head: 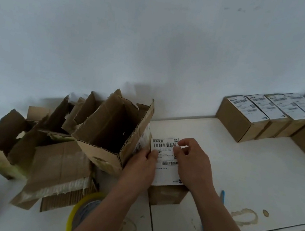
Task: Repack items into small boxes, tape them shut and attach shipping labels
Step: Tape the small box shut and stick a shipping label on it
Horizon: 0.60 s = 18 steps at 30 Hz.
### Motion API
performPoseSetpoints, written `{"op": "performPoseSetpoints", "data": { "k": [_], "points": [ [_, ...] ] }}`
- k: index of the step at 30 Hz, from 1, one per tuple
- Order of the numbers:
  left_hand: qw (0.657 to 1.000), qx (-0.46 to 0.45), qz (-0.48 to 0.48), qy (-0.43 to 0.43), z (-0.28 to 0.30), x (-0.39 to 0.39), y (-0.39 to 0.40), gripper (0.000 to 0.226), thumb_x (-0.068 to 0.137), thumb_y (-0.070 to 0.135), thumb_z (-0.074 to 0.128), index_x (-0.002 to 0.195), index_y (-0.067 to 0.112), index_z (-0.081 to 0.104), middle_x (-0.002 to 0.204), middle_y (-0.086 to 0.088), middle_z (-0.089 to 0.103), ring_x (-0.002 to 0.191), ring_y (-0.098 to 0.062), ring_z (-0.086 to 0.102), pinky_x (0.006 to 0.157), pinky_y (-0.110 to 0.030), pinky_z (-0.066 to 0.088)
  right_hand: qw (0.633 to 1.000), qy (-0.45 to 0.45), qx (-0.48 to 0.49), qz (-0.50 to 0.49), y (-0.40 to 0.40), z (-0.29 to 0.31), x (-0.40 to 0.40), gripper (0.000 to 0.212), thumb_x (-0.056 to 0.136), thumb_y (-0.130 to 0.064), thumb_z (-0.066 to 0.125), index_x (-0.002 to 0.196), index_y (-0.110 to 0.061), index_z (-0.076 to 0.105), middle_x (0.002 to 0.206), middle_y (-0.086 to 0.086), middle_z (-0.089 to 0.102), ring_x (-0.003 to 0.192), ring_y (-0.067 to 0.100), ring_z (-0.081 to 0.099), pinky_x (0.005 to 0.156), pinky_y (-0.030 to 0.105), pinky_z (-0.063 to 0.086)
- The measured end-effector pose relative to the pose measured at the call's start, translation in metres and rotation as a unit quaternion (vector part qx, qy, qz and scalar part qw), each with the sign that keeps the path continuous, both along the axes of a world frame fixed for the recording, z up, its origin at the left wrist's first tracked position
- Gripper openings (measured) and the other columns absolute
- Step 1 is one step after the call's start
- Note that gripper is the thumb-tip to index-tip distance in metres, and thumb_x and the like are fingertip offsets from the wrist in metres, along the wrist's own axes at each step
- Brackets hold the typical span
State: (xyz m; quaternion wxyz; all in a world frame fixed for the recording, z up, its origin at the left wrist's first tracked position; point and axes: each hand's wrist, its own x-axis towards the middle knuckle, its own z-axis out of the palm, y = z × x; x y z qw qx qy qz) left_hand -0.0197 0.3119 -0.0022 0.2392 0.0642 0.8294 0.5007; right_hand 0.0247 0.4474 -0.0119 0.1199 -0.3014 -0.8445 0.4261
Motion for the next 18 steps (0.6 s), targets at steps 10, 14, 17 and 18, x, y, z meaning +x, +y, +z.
{"op": "performPoseSetpoints", "data": {
  "k": [10, 14, 17, 18],
  "points": [
    [0.991, -0.082, -0.101, 0.021, 0.007, 0.013, -0.017, 0.042, 0.101, 0.045, 0.047, 0.137, 0.024, 0.051, 0.132, 0.006, 0.058, 0.103, -0.007, 0.053, 0.087, -0.024, 0.047, 1.0, 0.017, 0.019, 0.011, 0.005, 0.002, 0.004, 0.008, 0.1, -0.033, 0.051, 0.107, -0.03, 0.052, 0.096, -0.007, 0.063, 0.076, 0.01, 0.064, 0.064, 0.031, 0.058],
    [0.985, -0.105, -0.136, 0.027, 0.008, 0.017, -0.02, 0.042, 0.1, 0.044, 0.047, 0.137, 0.025, 0.049, 0.134, 0.007, 0.058, 0.112, -0.011, 0.056, 0.083, -0.02, 0.042, 0.997, -0.008, 0.067, 0.021, 0.002, 0.0, 0.001, 0.008, 0.099, -0.034, 0.052, 0.105, -0.03, 0.054, 0.094, -0.006, 0.064, 0.077, 0.012, 0.064, 0.069, 0.036, 0.058],
    [0.981, -0.112, -0.155, 0.025, 0.005, 0.019, -0.022, 0.041, 0.1, 0.043, 0.049, 0.137, 0.026, 0.05, 0.134, 0.007, 0.058, 0.114, -0.011, 0.057, 0.083, -0.018, 0.043, 0.997, -0.005, 0.077, 0.016, 0.002, -0.001, 0.0, 0.007, 0.098, -0.034, 0.052, 0.102, -0.028, 0.055, 0.09, -0.006, 0.065, 0.077, 0.013, 0.063, 0.071, 0.039, 0.057],
    [0.98, -0.114, -0.16, 0.027, 0.004, 0.019, -0.023, 0.041, 0.1, 0.042, 0.049, 0.137, 0.025, 0.049, 0.134, 0.006, 0.058, 0.115, -0.011, 0.057, 0.083, -0.018, 0.042, 0.997, -0.005, 0.081, 0.014, 0.002, -0.001, -0.001, 0.007, 0.098, -0.033, 0.052, 0.102, -0.028, 0.055, 0.09, -0.005, 0.065, 0.076, 0.013, 0.063, 0.072, 0.04, 0.057]
  ]
}}
